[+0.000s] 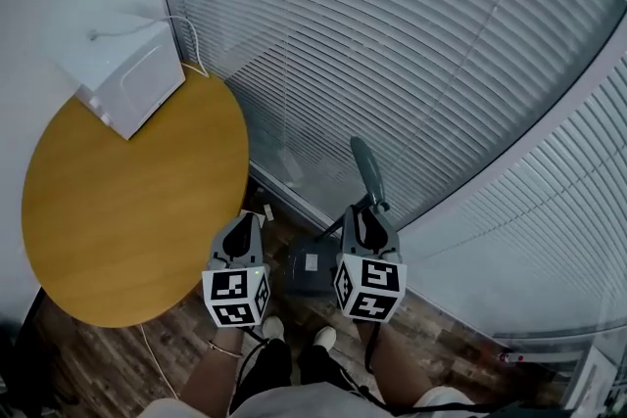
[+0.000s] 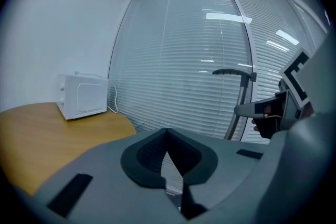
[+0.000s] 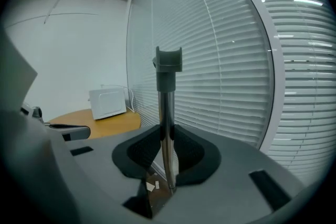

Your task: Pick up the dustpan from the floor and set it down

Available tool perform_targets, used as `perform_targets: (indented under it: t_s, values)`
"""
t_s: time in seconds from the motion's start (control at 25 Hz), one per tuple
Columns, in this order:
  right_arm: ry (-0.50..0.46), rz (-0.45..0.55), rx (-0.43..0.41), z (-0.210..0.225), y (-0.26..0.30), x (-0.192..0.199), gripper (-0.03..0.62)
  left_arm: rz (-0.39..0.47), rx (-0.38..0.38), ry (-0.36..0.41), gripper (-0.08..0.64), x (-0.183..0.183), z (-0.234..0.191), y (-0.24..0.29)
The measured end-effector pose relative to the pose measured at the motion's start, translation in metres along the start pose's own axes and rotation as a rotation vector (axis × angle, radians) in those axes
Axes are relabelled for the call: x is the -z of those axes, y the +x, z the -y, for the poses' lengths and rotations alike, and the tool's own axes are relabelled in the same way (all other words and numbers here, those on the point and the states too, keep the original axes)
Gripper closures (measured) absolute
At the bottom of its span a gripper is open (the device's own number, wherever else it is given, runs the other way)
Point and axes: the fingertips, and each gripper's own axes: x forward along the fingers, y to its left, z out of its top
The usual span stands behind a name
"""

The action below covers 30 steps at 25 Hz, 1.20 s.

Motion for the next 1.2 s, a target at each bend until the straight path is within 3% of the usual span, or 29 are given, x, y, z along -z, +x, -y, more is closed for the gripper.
perform_targets:
  t_s: [0.48,0.96,1.2]
  values:
    - [-0.041,-0.056,-0.082,-0.020,0.058,0.075,0.498,-0.111,0.058,0.035,0.545,0.094,0.020,0.039]
    - [0.002,-0.079,-0.130,-0.022,0.126,0.167,0.498,-0.175,0.056,0.036,0.545,0.210,-0.006,0.087]
    - [-0.006,-0.105,-0.139,-0.027,0.149,0.205,0.498,-0.178,0.060,0.030,0.545,0.244,-0.017,0.107]
